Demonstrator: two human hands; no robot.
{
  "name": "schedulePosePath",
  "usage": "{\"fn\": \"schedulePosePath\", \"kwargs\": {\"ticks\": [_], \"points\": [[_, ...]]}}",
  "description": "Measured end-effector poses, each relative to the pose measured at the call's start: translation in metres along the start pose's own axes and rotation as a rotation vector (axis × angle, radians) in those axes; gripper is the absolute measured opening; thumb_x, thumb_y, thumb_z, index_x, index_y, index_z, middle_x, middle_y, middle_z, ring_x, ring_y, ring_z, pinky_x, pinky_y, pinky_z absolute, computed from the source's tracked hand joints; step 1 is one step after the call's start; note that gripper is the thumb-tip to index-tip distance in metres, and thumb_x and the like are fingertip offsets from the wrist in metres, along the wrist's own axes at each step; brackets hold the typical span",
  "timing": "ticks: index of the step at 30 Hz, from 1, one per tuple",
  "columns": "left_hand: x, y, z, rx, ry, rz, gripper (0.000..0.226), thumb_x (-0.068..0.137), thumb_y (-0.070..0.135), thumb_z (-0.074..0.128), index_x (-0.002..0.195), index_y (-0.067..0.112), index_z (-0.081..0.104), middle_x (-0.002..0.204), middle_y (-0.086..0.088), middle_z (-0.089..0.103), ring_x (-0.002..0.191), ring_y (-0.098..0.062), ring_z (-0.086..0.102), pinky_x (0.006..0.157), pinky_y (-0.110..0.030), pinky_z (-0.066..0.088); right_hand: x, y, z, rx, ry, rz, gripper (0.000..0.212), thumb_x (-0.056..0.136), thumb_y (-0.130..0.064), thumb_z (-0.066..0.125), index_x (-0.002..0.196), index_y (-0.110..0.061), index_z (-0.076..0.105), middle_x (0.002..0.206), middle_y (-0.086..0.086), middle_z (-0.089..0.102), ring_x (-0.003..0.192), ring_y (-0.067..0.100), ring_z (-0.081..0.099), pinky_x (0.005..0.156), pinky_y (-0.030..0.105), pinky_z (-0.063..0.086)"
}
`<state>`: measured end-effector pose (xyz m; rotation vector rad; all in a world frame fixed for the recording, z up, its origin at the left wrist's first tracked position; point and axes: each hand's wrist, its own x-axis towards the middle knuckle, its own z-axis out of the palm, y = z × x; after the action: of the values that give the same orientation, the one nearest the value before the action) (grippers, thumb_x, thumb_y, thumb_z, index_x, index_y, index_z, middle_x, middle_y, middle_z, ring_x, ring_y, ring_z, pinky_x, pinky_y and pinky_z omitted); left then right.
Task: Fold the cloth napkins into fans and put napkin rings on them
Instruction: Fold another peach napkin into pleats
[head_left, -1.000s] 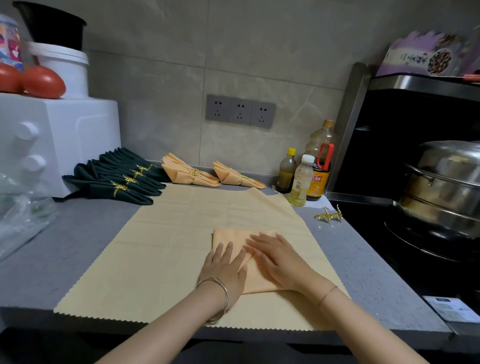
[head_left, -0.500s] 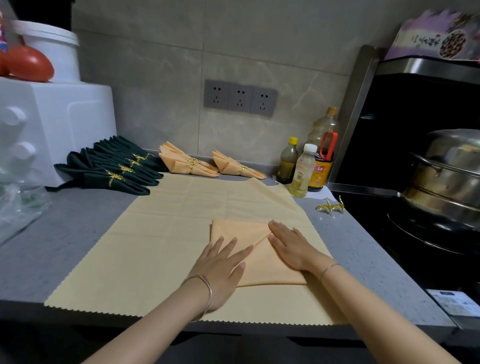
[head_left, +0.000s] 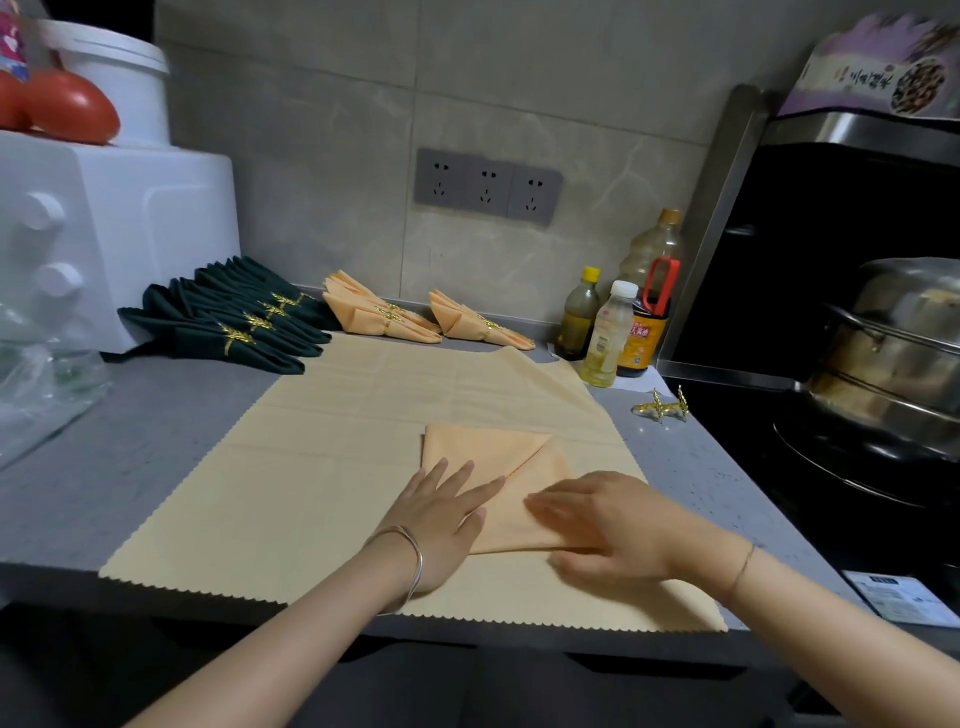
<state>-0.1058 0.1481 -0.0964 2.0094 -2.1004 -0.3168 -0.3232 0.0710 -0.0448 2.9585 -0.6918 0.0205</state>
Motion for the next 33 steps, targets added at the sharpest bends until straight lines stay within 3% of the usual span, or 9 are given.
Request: {"fn": "schedulePosePath", "kwargs": {"ticks": [2,4,7,9,12,16,24,27,33], "points": [[0.0,0.0,-0.001,-0.018,0.003,0.0,0.048,0.104,0.032,0.015,0.147,0.051,0.005,0.16,0.01,-0.005,0.146,-0.014,-0.013,0.118,-0.031,-0.01,-0.001,0.004,0.001,-0.026,-0.021,0.011,0.055,0.084,-0.04,0.052,0.137,-0.026,0.046,0.13,-0.007,0.056,0.108,0.02,0.056,0.093,0.031,0.043],[0.0,0.0,-0.001,-0.039,0.003,0.0,0.049,0.103,0.03,0.015,0.147,0.051,0.006,0.16,0.011,-0.004,0.146,-0.014,-0.013,0.118,-0.03,-0.01,0.0,0.011,0.002,0.006,-0.023,0.06,0.053,0.081,-0.031,0.053,0.134,-0.029,0.049,0.127,-0.011,0.058,0.111,0.015,0.055,0.093,0.025,0.043],[-0.001,0.0,-0.002,-0.052,-0.003,-0.003,0.048,0.103,0.03,0.015,0.147,0.051,0.007,0.16,0.011,-0.004,0.146,-0.013,-0.013,0.118,-0.03,-0.011,0.004,0.023,0.001,0.28,0.023,0.193,0.03,0.088,-0.027,0.059,0.117,-0.033,0.064,0.112,-0.02,0.065,0.101,-0.002,0.057,0.089,0.017,0.044],[-0.001,0.001,-0.002,-0.078,-0.009,-0.01,0.046,0.103,0.037,0.013,0.146,0.051,0.008,0.16,0.012,-0.004,0.146,-0.012,-0.013,0.118,-0.031,-0.01,0.007,0.031,0.002,0.486,0.054,0.246,0.014,0.089,-0.027,0.063,0.099,-0.027,0.073,0.092,-0.014,0.071,0.084,0.002,0.061,0.079,0.02,0.047],[-0.001,0.001,0.0,-0.143,-0.021,-0.032,0.049,0.096,0.06,0.01,0.144,0.055,0.012,0.159,0.016,-0.002,0.145,-0.009,-0.014,0.118,-0.032,-0.01,0.012,0.035,0.005,0.697,0.105,0.333,0.012,0.087,-0.028,0.066,0.083,-0.02,0.075,0.079,-0.007,0.072,0.075,0.016,0.062,0.074,0.022,0.047],[-0.001,-0.002,0.0,-0.151,-0.031,-0.033,0.055,0.09,0.07,0.02,0.143,0.058,0.012,0.158,0.018,-0.002,0.145,-0.008,-0.014,0.119,-0.033,-0.008,0.018,0.033,0.011,0.88,0.188,0.44,0.02,0.085,-0.029,0.068,0.066,-0.022,0.072,0.071,-0.006,0.066,0.066,0.005,0.053,0.067,0.015,0.041],[0.0,0.001,-0.007,-0.185,-0.029,-0.032,0.043,0.102,0.046,0.02,0.145,0.049,0.017,0.159,0.016,0.001,0.146,-0.008,-0.009,0.116,-0.027,-0.008,0.033,0.033,0.021,0.884,0.245,0.583,0.021,0.076,-0.03,0.078,0.066,-0.013,0.071,0.069,0.006,0.068,0.06,0.007,0.054,0.065,0.021,0.04],[0.003,0.001,-0.006,-0.202,-0.024,-0.04,0.043,0.103,0.039,0.018,0.146,0.047,0.019,0.159,0.015,0.003,0.146,-0.008,-0.008,0.117,-0.027,-0.008,0.038,0.032,0.022,0.833,0.25,0.608,0.02,0.074,-0.027,0.08,0.064,-0.013,0.07,0.064,-0.003,0.065,0.053,0.0,0.051,0.06,0.016,0.039],[0.009,0.002,-0.015,-0.201,-0.063,-0.061,0.049,0.103,0.027,0.027,0.148,0.043,0.016,0.159,0.011,0.009,0.147,-0.012,-0.002,0.116,-0.028,-0.004,0.045,0.031,0.019,0.738,0.194,0.619,0.021,0.074,-0.022,0.08,0.064,-0.02,0.062,0.063,-0.009,0.06,0.06,0.004,0.051,0.054,0.011,0.036]]}}
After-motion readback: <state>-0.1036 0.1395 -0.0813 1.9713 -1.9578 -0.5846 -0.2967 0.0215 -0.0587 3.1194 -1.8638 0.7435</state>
